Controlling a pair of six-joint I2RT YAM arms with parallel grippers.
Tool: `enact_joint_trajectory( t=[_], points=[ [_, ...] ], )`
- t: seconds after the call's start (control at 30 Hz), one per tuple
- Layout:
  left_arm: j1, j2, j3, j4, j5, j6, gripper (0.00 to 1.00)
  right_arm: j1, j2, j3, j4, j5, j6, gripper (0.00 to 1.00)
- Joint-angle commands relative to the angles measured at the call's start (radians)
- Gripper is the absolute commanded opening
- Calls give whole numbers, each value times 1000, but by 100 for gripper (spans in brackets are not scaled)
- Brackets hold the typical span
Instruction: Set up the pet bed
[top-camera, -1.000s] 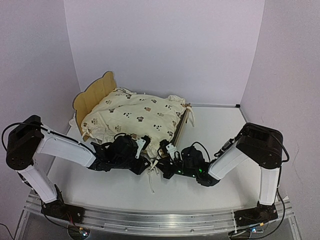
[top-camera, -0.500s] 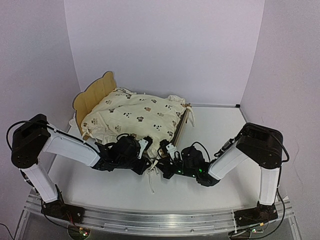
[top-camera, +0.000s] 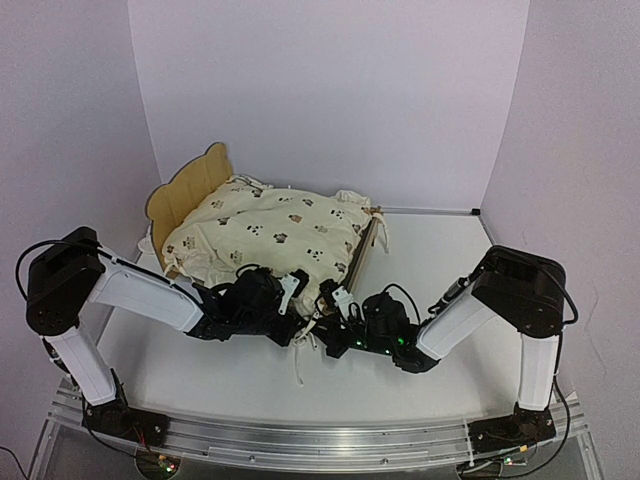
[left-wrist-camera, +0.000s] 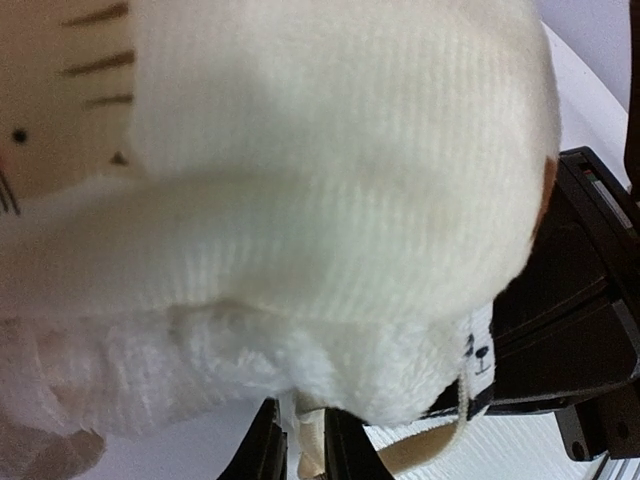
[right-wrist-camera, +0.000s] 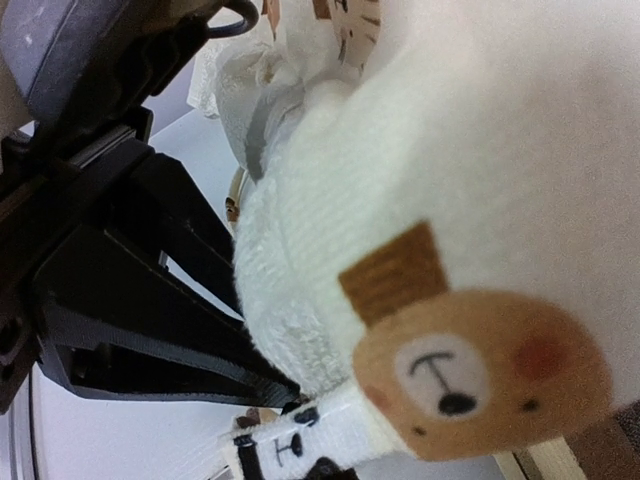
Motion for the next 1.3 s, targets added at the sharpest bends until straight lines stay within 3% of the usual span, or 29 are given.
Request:
enact_joint_trajectory(
  t=[0.0, 0.1, 0.4, 0.67, 0.83, 0.93, 1.07, 1.27],
  points=[
    [3, 10, 25, 63, 22, 16, 8, 4, 14, 33, 25, -29, 11, 0],
    [3, 10, 19, 77, 22, 19, 0, 4, 13, 33, 25, -30, 12, 0],
    [3, -11, 11, 54, -9, -3, 0, 4, -12, 8, 23, -3, 25, 0],
    [3, -62, -22, 44, -46, -52, 0, 5, -109, -92, 19, 59, 49, 33],
    [3, -79, -31, 38, -73, -90, 0, 6, -177, -147, -7, 56, 69, 39],
    [3, -95, -39, 37, -81, -119, 0, 6, -217, -152, -78, 26, 103, 39],
    [3, -112, -52, 39, -93, -156, 0, 17, -246, -72, -333, -14, 174, 39],
    [3, -114, -65, 51, -93, -193, 0, 108, -227, 62, -621, 70, 233, 41]
  ],
)
